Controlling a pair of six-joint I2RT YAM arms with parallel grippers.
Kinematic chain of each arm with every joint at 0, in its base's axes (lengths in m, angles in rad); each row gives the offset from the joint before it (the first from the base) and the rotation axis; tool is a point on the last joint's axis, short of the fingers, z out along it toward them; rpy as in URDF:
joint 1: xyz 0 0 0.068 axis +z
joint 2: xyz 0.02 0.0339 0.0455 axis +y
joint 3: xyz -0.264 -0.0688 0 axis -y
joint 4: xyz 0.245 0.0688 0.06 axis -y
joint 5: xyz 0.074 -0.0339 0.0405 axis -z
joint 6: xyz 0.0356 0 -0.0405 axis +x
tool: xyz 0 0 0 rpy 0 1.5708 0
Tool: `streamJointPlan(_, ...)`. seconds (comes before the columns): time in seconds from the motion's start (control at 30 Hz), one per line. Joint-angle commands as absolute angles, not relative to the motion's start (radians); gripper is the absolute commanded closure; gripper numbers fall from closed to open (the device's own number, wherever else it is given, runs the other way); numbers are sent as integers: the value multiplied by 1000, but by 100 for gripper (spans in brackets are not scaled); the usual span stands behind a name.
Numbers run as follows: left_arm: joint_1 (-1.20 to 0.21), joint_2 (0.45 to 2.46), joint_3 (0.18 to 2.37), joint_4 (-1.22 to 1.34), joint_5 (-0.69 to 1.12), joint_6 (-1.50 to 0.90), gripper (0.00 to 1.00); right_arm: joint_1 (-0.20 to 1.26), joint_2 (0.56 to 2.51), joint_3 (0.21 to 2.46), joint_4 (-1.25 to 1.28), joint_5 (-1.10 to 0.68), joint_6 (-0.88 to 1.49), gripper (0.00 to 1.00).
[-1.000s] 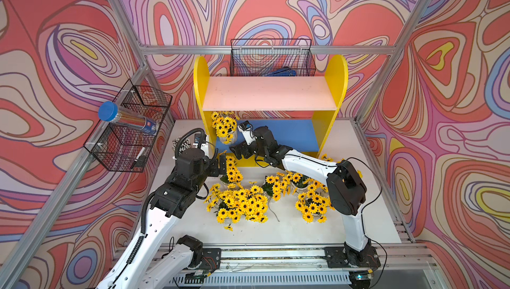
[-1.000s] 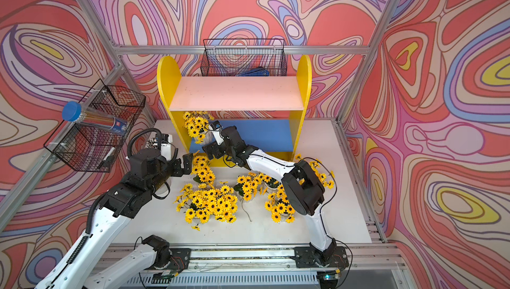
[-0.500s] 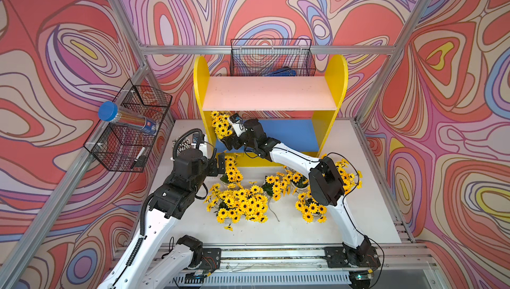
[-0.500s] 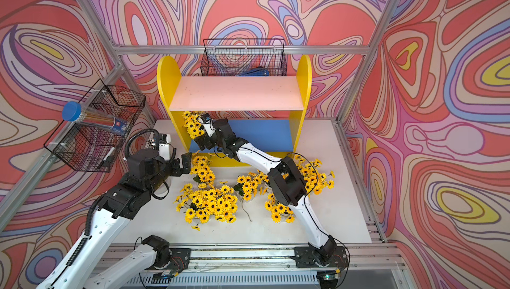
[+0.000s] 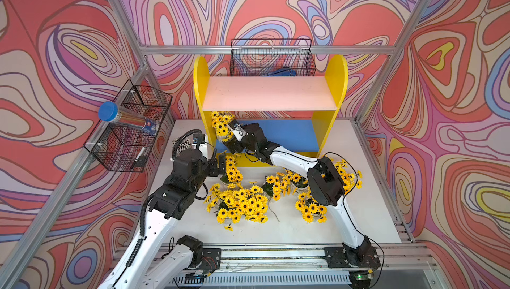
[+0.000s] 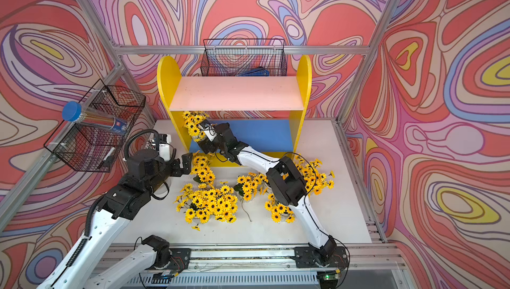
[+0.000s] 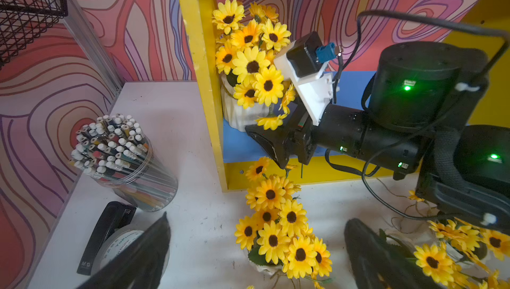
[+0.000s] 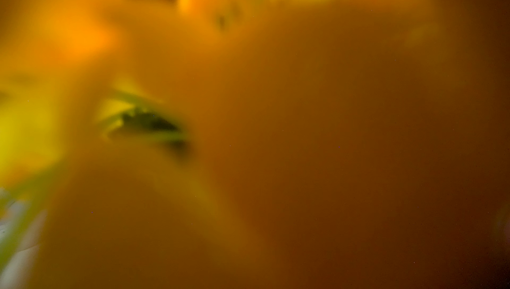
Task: Take the sunflower pots off the shelves
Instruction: Pick up the sunflower pot from the shelf.
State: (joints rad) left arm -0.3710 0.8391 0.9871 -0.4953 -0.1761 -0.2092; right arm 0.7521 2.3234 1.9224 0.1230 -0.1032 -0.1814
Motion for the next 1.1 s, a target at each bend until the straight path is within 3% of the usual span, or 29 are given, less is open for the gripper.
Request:
streamJointPlan(0.0, -363, 830, 974, -470, -170, -196, 0, 752, 2336, 1956, 194, -107, -218, 2)
streamJointPlan(0.2, -363, 827, 966, -462, -171, -194, 0, 752, 2321, 1927, 275, -124, -198, 2)
streamJointPlan(0.8, -359, 825, 962, -459, -173, -189, 0, 752, 2509, 2160, 290, -211, -105, 2)
streamJointPlan(1.07, -358, 815, 957, -453, -176, -186, 0, 751, 2458, 2069, 383, -218, -58, 25)
